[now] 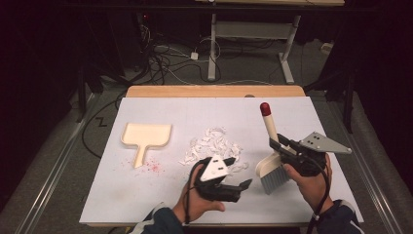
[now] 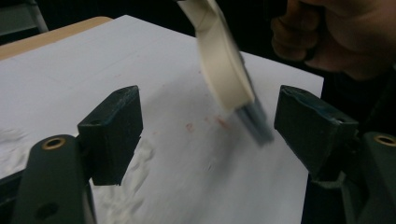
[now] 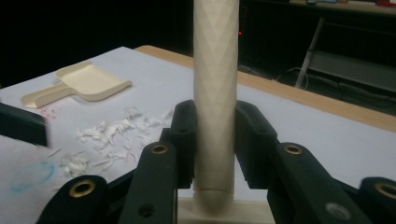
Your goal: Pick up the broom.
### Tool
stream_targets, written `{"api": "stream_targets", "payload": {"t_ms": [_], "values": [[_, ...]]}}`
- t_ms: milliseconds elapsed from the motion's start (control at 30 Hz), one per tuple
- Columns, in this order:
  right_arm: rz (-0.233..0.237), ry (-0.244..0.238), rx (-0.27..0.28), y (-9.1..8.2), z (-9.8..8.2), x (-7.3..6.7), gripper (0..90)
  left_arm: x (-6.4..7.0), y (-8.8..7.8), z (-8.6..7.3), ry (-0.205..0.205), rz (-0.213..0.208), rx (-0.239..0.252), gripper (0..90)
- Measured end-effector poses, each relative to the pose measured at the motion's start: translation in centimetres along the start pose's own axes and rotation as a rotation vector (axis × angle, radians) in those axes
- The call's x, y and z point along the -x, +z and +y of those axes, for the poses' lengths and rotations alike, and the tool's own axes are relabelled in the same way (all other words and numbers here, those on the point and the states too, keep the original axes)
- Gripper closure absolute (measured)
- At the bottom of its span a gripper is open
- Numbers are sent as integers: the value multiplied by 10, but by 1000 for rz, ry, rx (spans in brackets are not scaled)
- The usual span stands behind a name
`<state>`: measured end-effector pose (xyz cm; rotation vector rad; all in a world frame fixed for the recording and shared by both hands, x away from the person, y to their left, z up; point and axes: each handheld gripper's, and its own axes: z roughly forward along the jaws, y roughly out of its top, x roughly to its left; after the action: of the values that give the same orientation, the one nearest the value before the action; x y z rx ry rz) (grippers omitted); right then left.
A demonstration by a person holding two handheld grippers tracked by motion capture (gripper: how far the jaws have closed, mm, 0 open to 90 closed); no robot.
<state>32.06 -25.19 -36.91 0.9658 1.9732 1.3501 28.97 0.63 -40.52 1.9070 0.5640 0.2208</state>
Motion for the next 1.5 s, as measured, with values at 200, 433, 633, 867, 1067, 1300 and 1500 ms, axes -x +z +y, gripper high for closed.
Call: {"api": "stream_targets", "payload": {"t_ms": [200, 433, 633, 867, 1067, 1300, 1500], "values": [[39, -47, 51, 3, 6, -31, 718, -1, 26, 2, -58, 6, 13, 355], [48, -70, 88, -6, 11, -44, 717, -5, 21, -1, -53, -59, 54, 607], [90, -76, 98, -13, 13, -41, 712, -10, 13, 1, -28, -70, 47, 641], [211, -131, 76, -22, 14, -28, 580, -15, -3, 3, 55, -105, 5, 655], [417, -237, -45, -26, 8, -15, 432, -18, -25, 0, 145, -181, -44, 655], [669, -365, -267, 4, -14, -35, 414, -19, -34, -11, 200, -299, -100, 654], [770, -384, -290, 15, -24, -41, 614, -19, -33, -13, 214, -344, -104, 640]]}}
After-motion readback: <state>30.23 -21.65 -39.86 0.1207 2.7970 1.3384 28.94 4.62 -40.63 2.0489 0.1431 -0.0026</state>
